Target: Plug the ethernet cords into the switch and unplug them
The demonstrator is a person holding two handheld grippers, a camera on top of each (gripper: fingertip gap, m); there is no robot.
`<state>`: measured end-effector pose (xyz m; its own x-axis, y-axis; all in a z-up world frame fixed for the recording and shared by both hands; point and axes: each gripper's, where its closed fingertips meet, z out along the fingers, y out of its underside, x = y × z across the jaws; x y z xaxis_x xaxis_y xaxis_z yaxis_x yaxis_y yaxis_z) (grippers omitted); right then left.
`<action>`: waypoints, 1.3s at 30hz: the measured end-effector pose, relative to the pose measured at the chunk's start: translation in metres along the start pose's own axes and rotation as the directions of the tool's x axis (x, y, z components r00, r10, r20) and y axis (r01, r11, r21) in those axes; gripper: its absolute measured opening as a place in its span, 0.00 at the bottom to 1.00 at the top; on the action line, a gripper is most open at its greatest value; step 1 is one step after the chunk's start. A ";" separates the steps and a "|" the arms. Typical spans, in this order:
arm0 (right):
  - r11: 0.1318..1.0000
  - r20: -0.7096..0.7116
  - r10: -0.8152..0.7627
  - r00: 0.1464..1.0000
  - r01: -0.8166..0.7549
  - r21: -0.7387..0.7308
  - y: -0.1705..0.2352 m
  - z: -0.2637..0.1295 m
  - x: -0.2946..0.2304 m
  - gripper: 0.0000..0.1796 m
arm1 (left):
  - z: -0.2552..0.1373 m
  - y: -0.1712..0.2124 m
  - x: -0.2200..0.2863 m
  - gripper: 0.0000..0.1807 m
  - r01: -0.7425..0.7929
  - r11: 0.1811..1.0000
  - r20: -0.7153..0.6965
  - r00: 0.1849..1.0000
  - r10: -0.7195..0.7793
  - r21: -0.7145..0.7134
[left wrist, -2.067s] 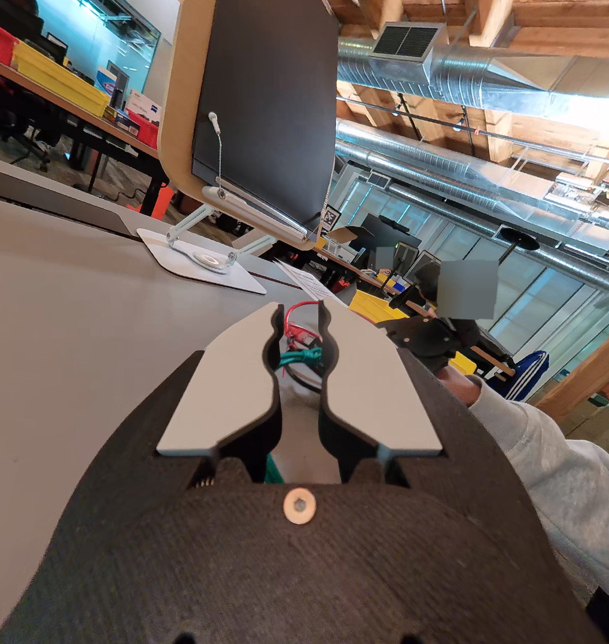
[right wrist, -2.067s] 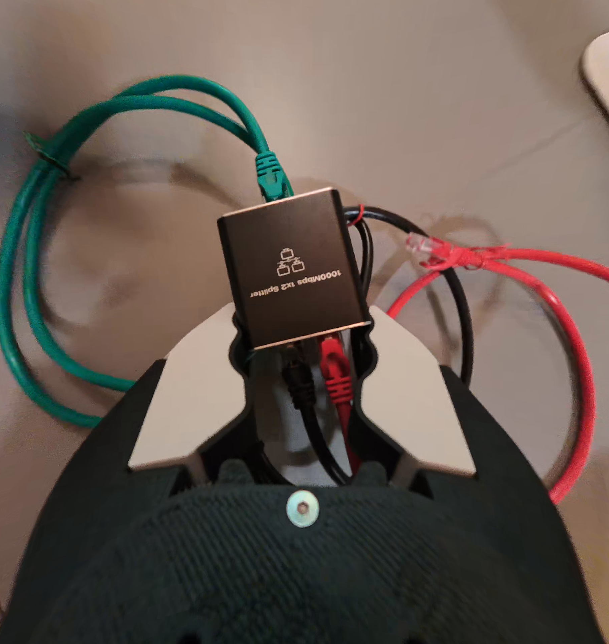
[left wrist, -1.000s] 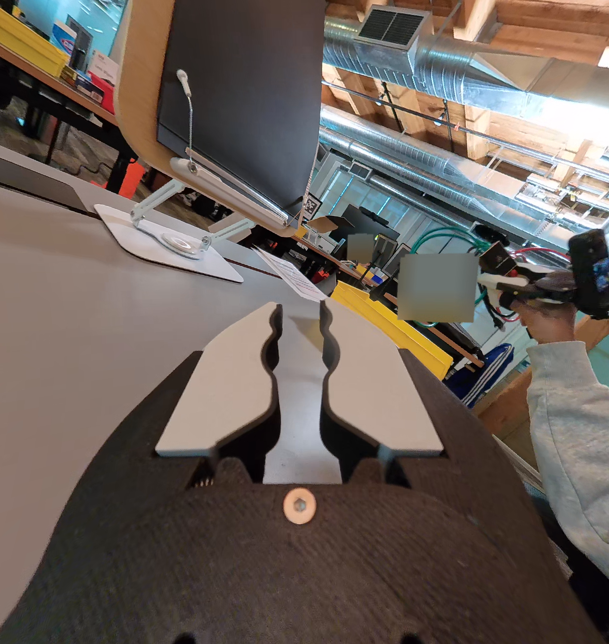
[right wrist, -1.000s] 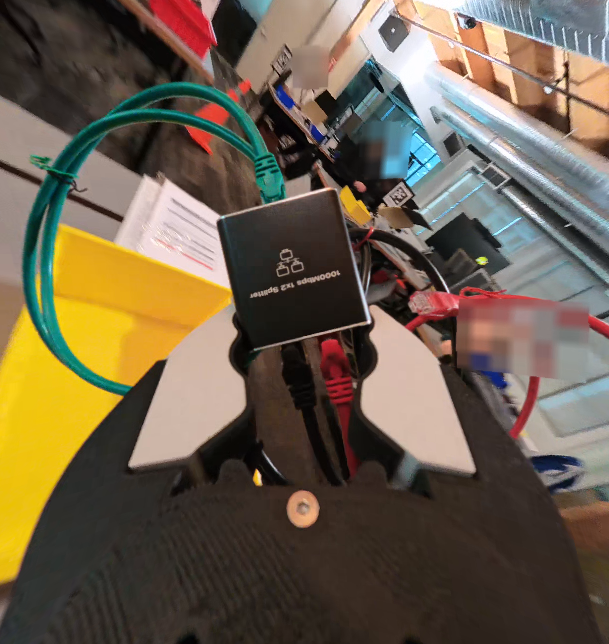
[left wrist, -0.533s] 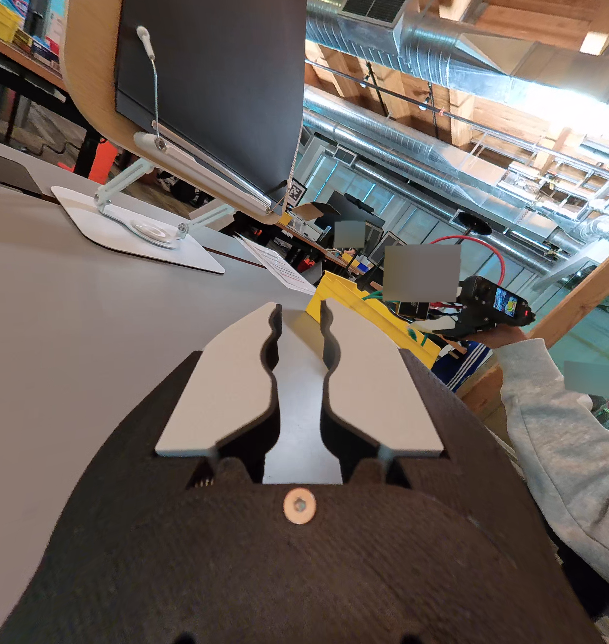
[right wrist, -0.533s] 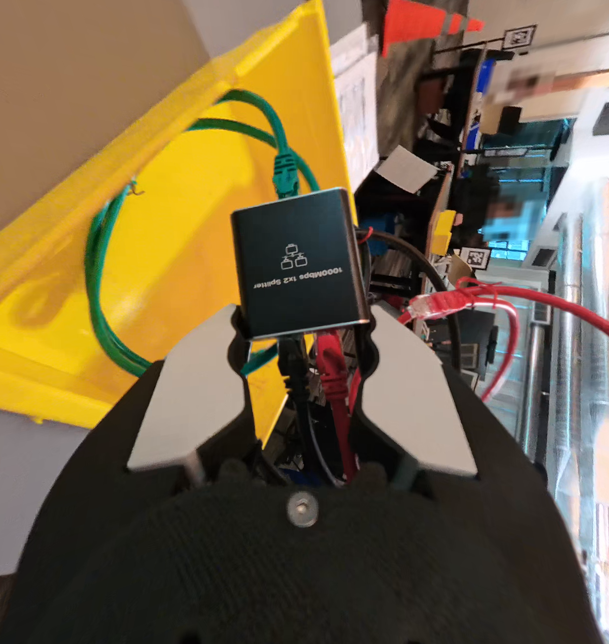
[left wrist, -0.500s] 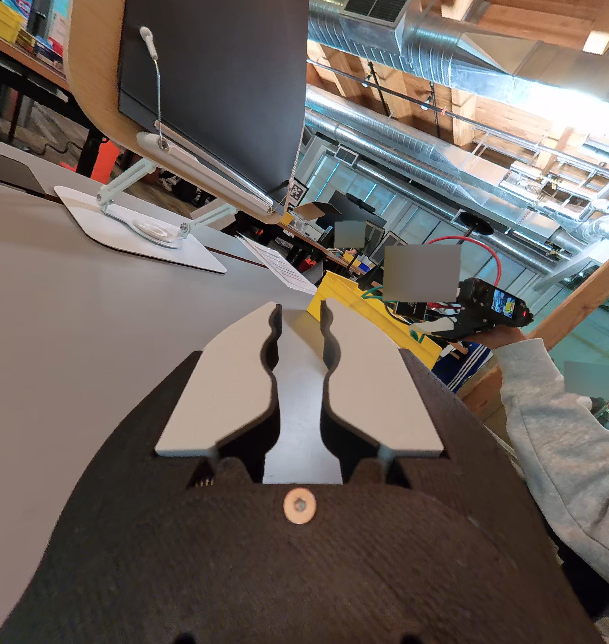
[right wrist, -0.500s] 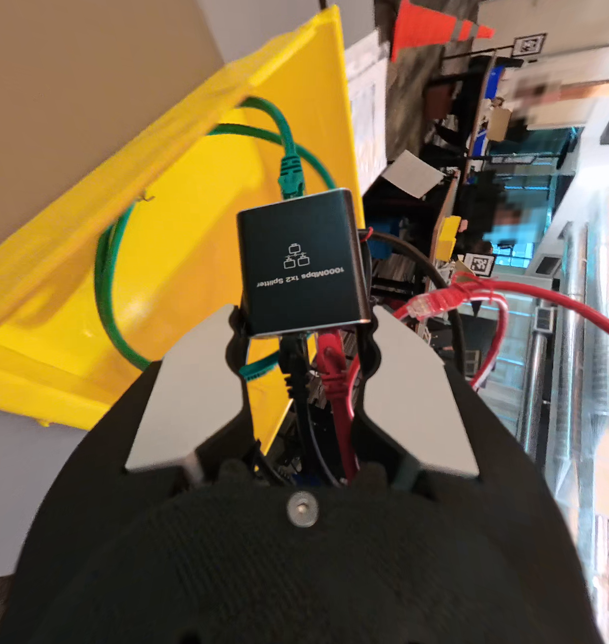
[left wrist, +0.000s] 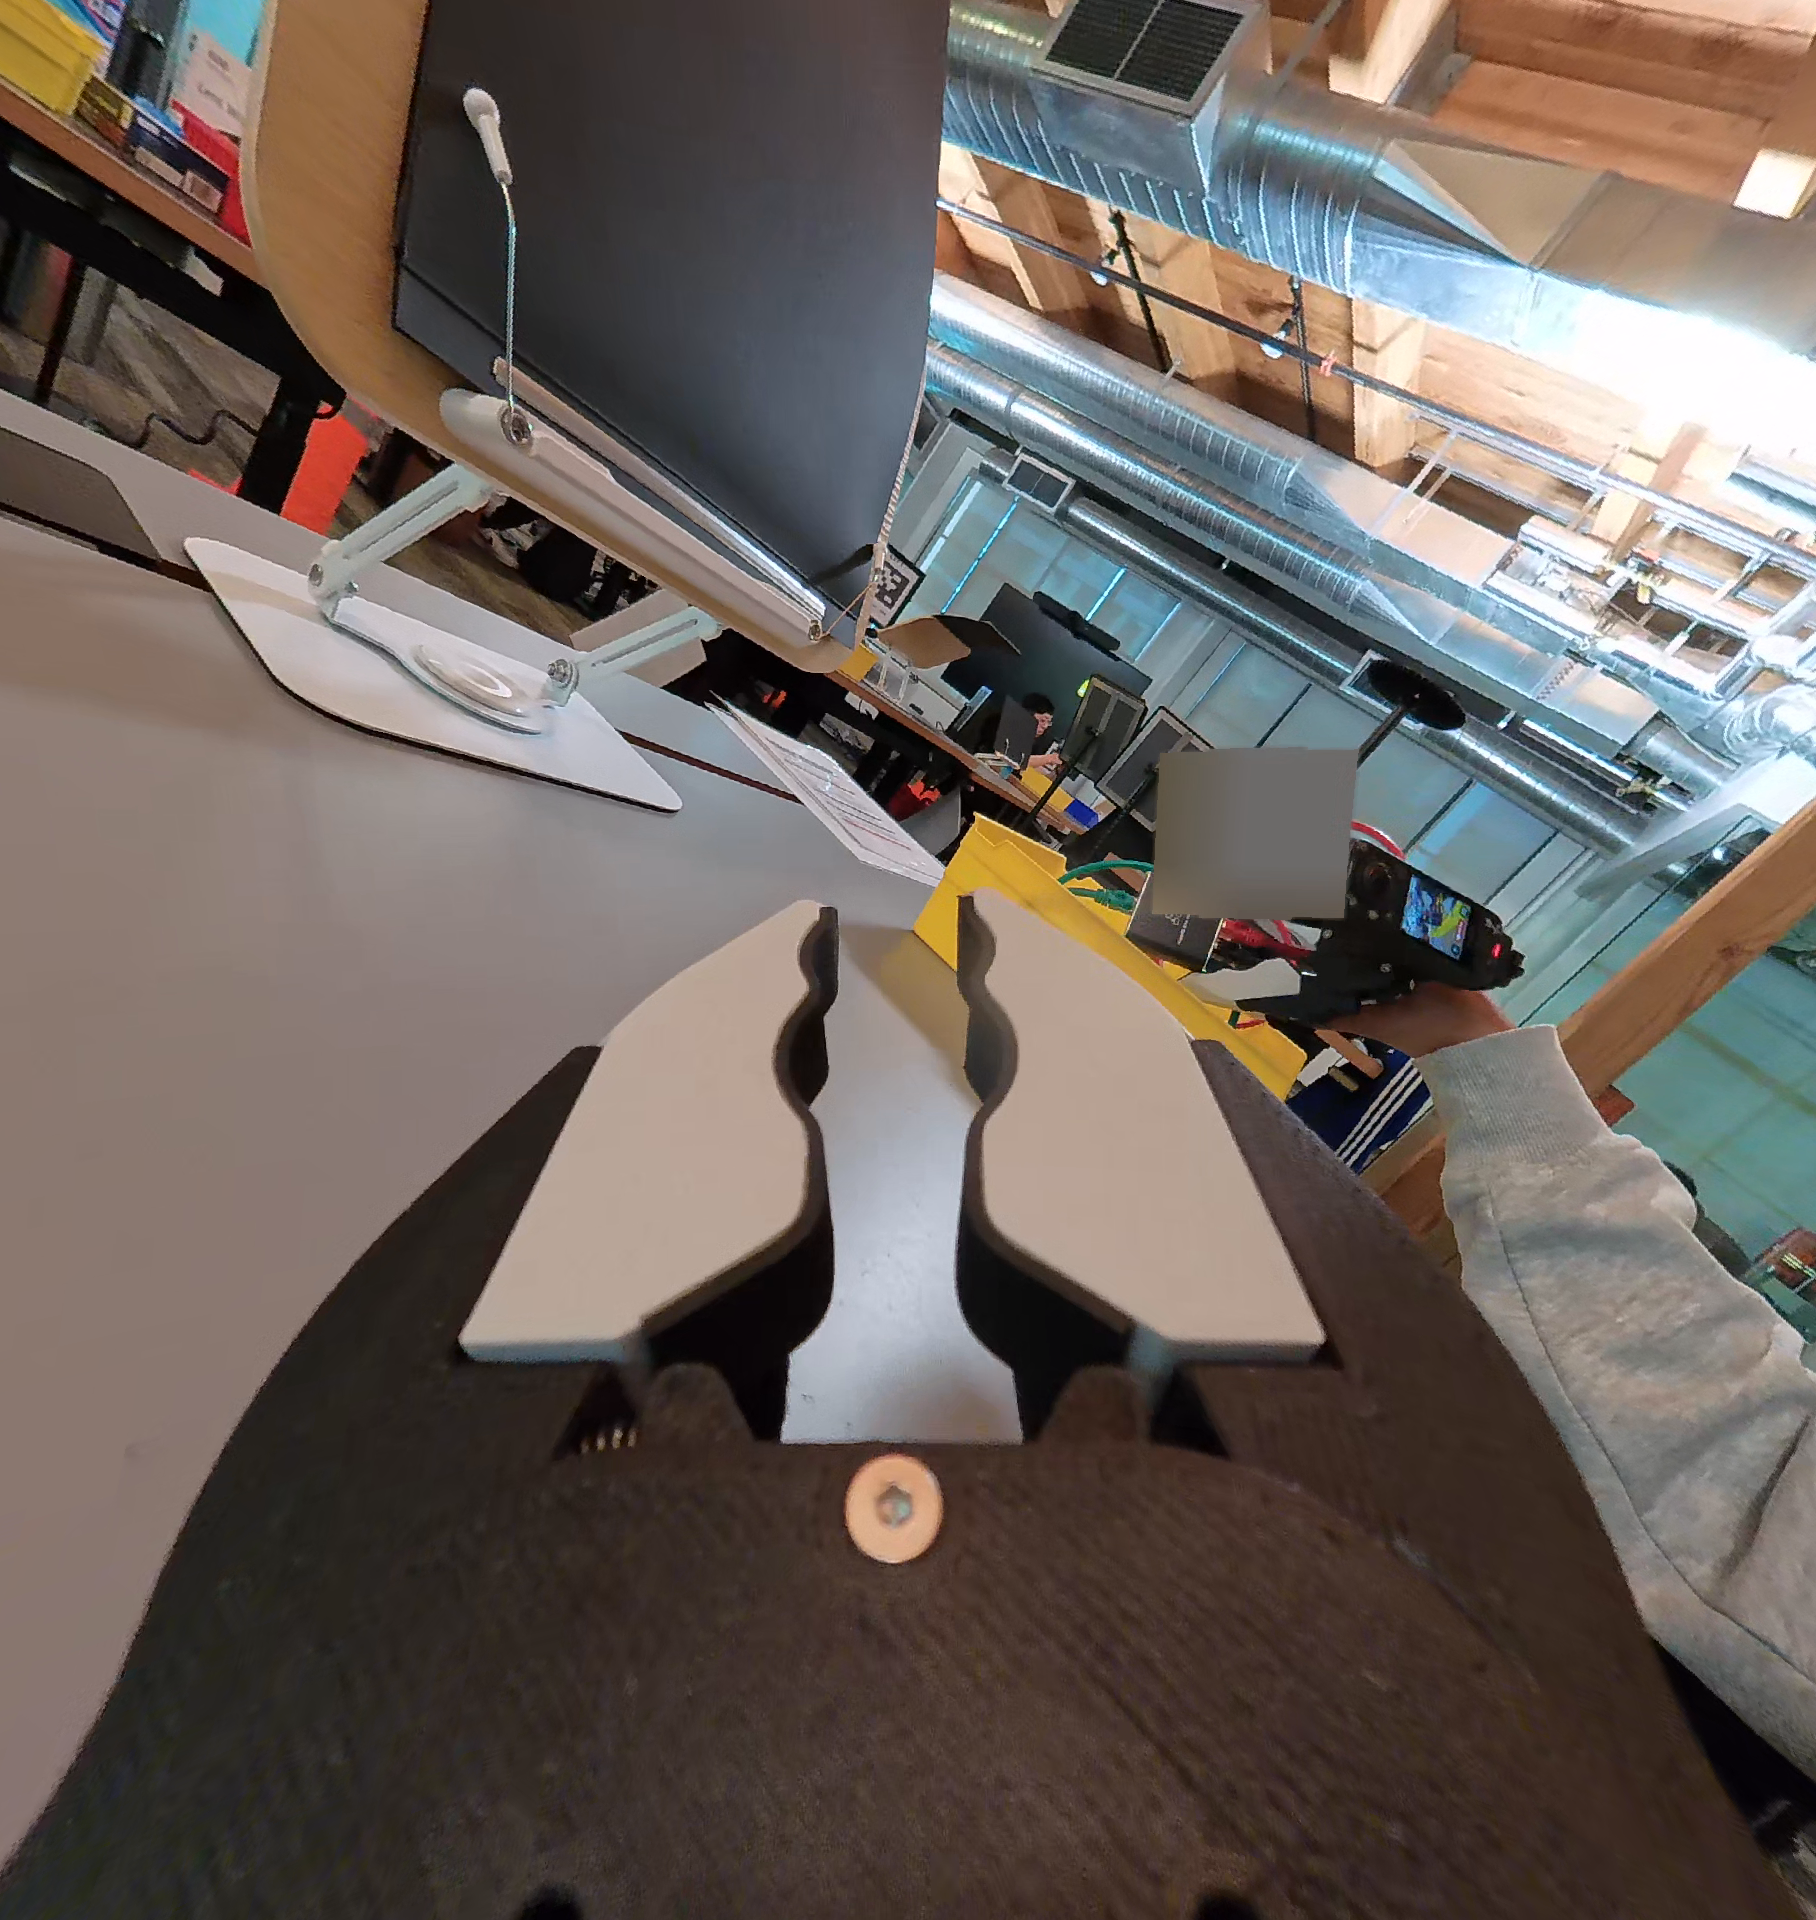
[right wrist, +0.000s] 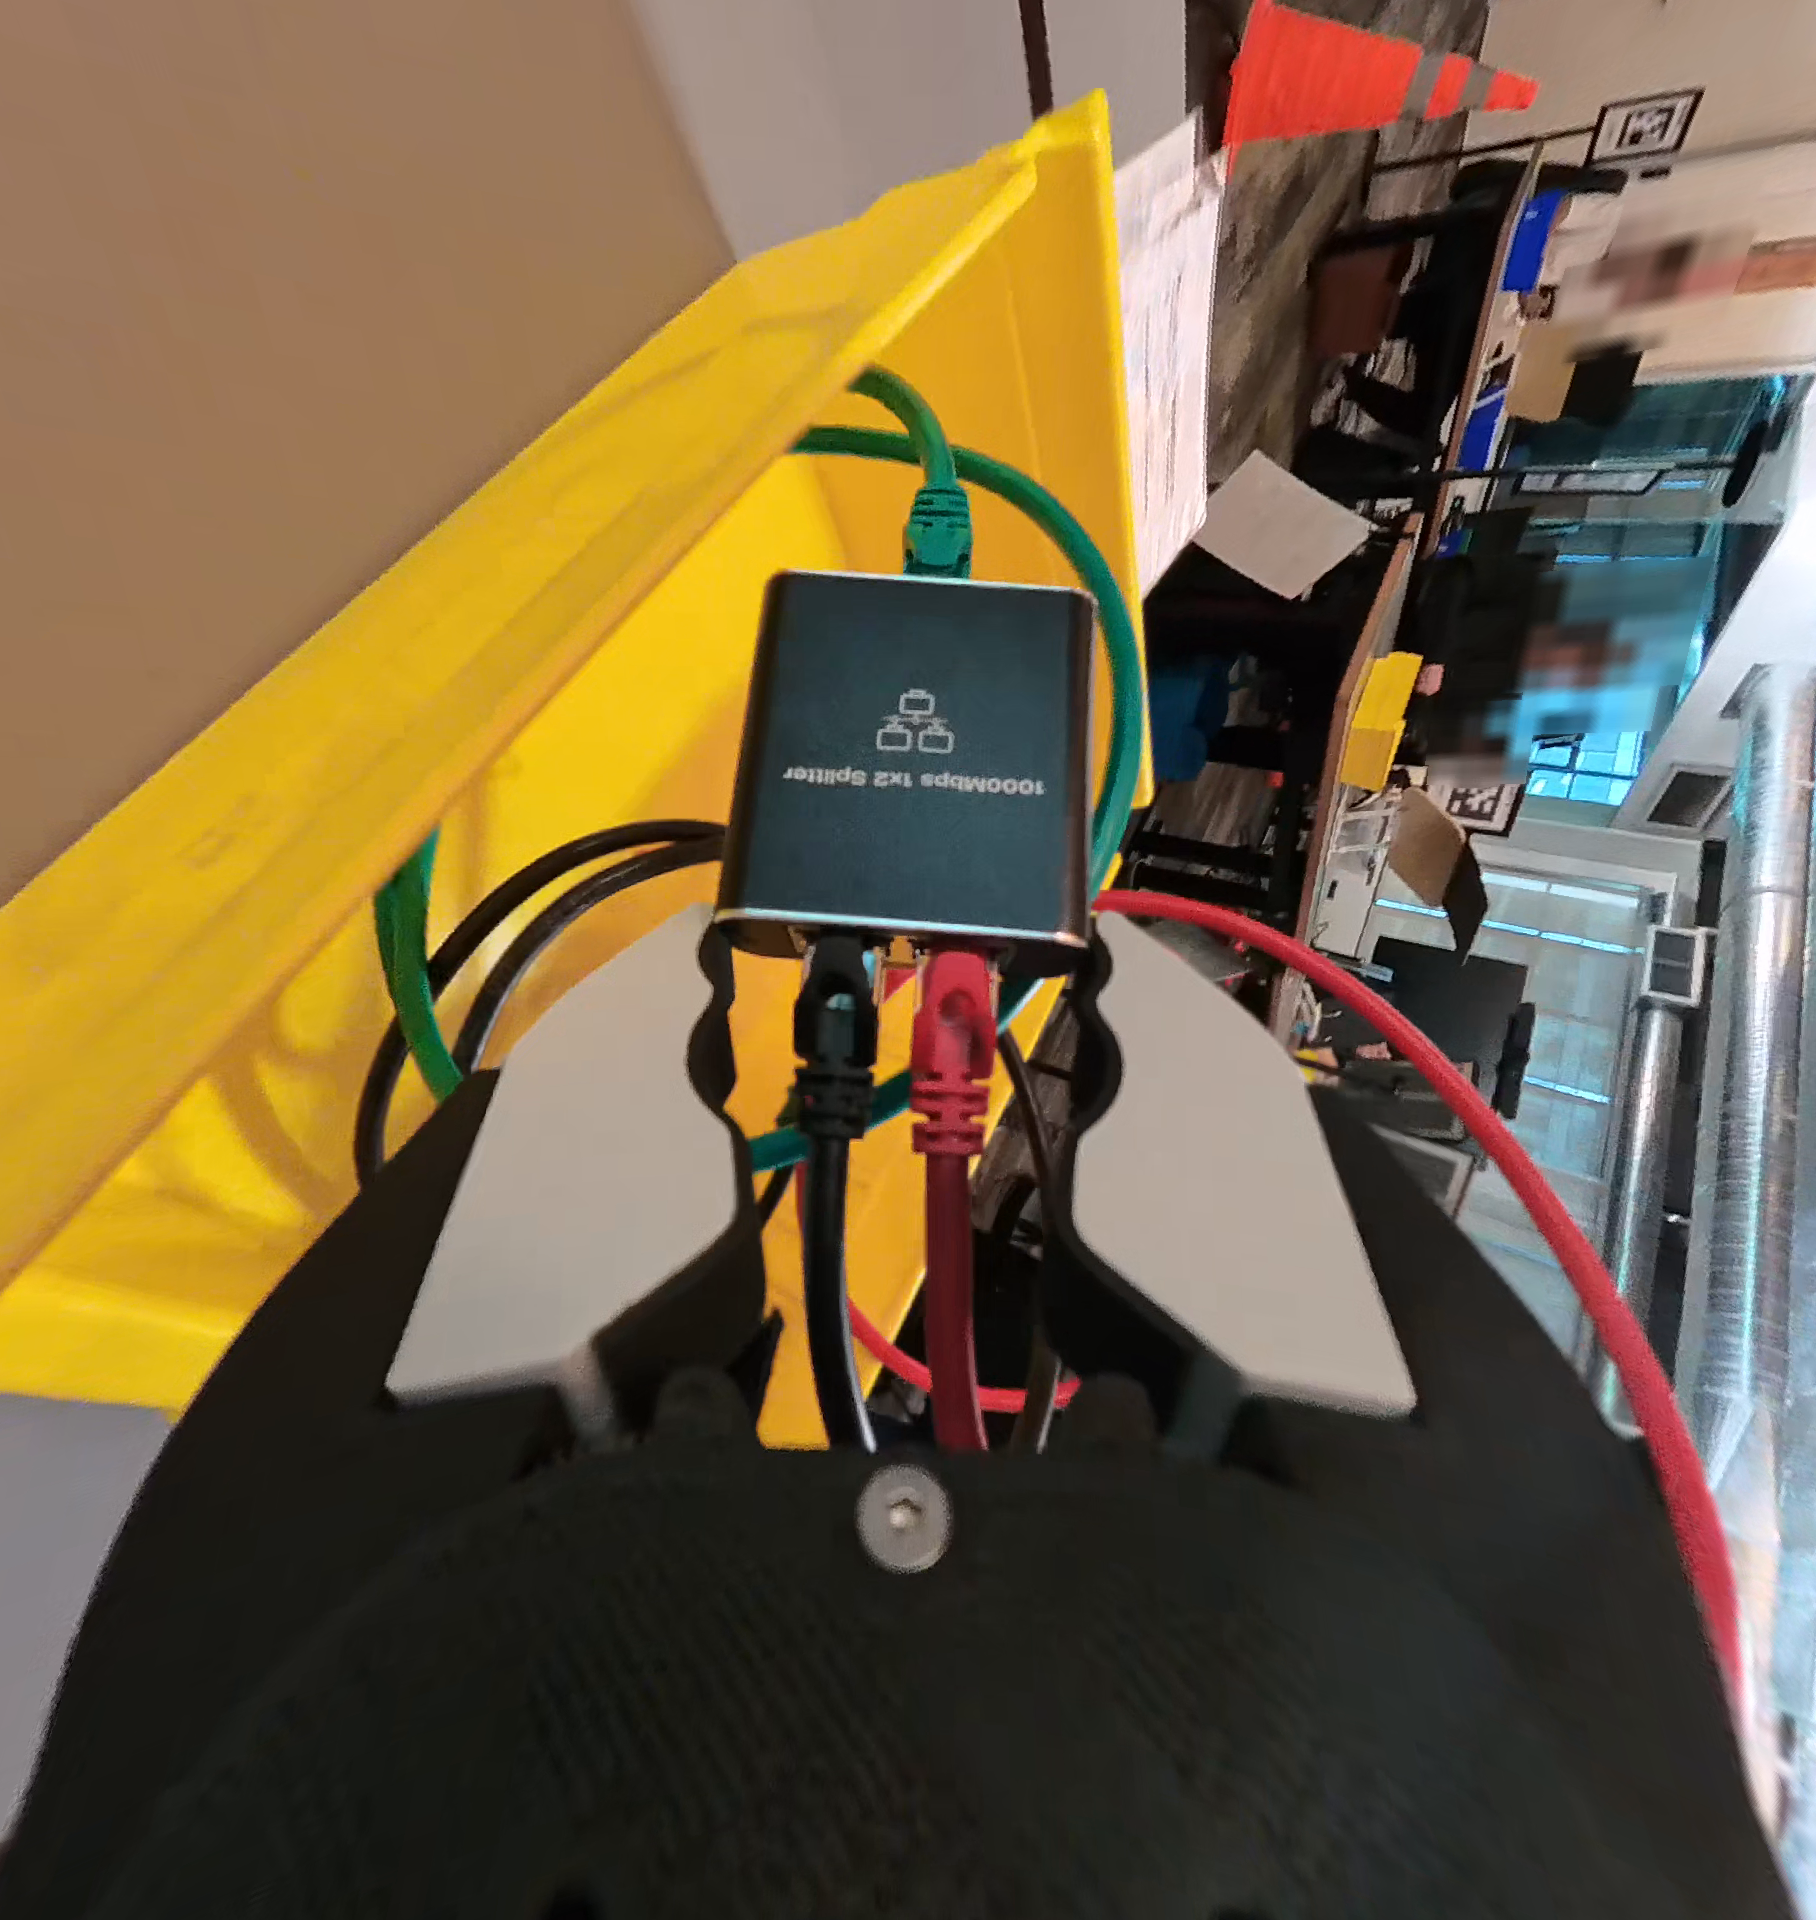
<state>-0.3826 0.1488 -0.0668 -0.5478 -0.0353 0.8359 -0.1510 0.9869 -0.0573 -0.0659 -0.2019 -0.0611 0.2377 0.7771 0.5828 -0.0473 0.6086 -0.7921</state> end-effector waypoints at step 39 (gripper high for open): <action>-0.261 0.094 0.957 -0.274 -0.676 0.689 0.242 -0.078 0.026 0.00 | 0.038 0.024 0.019 0.11 0.096 0.989 -0.128 0.986 -0.109 -0.109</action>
<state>-0.3693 0.3994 -0.0165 -0.0718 0.9393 -0.3354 -0.1577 -0.3428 -0.9261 -0.0997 -0.1670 -0.0620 0.3636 0.6789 0.6379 0.0814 0.6590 -0.7478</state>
